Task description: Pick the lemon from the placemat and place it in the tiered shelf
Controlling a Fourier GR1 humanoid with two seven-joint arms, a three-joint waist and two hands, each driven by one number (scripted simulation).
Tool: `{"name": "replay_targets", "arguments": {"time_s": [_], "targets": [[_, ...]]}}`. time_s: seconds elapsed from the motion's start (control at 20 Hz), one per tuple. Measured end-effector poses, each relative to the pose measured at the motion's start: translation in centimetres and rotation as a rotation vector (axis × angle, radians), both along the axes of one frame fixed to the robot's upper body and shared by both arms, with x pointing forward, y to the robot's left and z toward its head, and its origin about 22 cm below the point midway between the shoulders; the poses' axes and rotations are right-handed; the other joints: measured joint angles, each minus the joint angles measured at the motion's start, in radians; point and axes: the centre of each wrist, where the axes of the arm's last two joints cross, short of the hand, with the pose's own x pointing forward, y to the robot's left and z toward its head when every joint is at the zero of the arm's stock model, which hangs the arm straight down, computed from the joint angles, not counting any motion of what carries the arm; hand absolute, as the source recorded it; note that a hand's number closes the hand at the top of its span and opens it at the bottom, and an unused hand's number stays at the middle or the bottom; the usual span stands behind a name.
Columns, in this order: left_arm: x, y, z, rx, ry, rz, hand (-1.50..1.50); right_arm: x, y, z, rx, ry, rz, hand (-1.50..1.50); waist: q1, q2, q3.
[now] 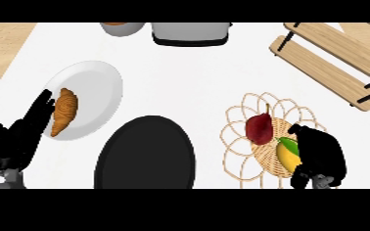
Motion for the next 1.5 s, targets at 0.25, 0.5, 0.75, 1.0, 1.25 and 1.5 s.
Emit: {"name": "replay_targets", "arguments": {"time_s": [0.25,0.5,0.75,1.0,1.25,1.5], "targets": [[0.0,-0.4,-0.3,-0.001,-0.007,0.001,0.0,0.1,-0.2,-0.2,-0.008,-0.005,0.045,1.5,0.0,-0.003,-0.004],[-0.4,-0.4,-0.8,0.0,-0.012,0.004,0.0,0.1,-0.3,-0.2,-0.046,-0.036,0.077,1.5,0.0,-0.003,-0.002],[-0.4,-0.7,-0.7,0.005,-0.011,0.001,0.0,2.2,0.0,0.8,-0.032,-0.123,0.053,1.5,0.003,0.002,0.005],[0.2,-0.7,-0.6,0.002,-0.015,-0.016,0.0,8.2,2.0,3.0,0.086,-0.211,-0.056,1.5,0.018,0.008,0.007],[-0.2,-0.5,-0.8,0.002,-0.015,-0.006,0.0,11.6,3.2,6.7,0.14,-0.313,-0.104,1.5,0.012,0.006,0.007],[-0.3,-0.1,-0.8,0.006,-0.01,0.0,0.0,11.1,4.2,11.4,0.205,-0.429,-0.141,1.5,0.0,0.003,0.007]]}}
